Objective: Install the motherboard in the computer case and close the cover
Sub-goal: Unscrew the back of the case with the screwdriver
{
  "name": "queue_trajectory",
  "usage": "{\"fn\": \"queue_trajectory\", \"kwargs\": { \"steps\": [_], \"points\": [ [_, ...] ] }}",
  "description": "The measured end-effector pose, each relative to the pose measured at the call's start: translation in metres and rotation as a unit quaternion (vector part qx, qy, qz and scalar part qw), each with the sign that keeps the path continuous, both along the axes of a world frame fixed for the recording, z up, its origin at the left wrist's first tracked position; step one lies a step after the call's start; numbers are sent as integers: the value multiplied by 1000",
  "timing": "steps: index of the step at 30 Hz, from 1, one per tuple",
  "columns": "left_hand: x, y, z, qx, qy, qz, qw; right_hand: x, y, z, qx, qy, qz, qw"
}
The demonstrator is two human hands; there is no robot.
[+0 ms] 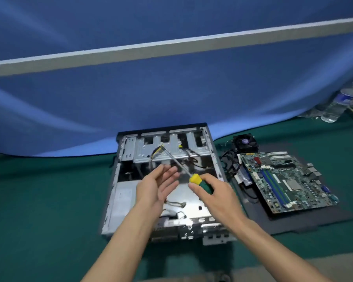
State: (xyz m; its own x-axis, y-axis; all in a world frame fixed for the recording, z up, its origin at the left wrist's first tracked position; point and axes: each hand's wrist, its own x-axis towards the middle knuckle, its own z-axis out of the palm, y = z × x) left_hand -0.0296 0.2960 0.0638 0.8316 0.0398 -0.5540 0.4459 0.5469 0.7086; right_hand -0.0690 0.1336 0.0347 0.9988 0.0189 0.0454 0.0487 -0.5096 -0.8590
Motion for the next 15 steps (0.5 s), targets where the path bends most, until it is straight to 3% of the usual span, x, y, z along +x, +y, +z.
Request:
{"fn": "queue_trajectory", "kwargs": {
  "steps": [8,15],
  "points": [
    [-73,68,-3,-112,12,94,989,-85,64,-9,-14,18,36,999],
    [-117,78,-12,-144,15,92,985,-130,60,-23,-34,48,43,997]
  ]
}}
